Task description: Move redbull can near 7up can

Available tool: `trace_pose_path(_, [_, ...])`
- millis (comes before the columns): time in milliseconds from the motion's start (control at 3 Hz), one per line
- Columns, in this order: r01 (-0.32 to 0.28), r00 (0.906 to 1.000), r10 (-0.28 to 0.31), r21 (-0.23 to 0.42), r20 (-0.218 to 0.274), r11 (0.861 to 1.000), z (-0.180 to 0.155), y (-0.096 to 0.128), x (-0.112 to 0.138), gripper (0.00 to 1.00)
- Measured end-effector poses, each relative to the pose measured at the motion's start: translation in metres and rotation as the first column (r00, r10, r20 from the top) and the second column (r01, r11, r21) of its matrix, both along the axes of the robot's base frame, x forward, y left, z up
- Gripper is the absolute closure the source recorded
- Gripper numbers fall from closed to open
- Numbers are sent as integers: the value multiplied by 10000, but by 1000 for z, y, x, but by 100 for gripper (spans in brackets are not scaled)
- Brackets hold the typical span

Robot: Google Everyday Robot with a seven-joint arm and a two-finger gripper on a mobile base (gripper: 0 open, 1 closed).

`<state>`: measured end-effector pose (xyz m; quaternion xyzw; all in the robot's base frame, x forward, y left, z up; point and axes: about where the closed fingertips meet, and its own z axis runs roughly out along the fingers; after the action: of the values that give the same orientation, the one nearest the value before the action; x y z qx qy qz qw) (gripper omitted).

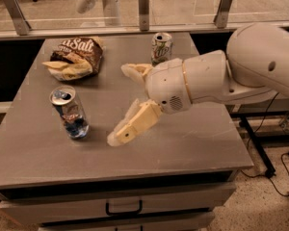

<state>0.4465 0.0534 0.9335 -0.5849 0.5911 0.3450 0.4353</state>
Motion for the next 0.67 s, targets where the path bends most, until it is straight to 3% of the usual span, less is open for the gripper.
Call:
trace_pose_path(333, [-101, 9995, 85, 493, 317, 9987, -10, 41, 6, 0])
trace_pose_path(667, [41, 9990, -64, 512, 443, 9987, -8, 44, 10, 0])
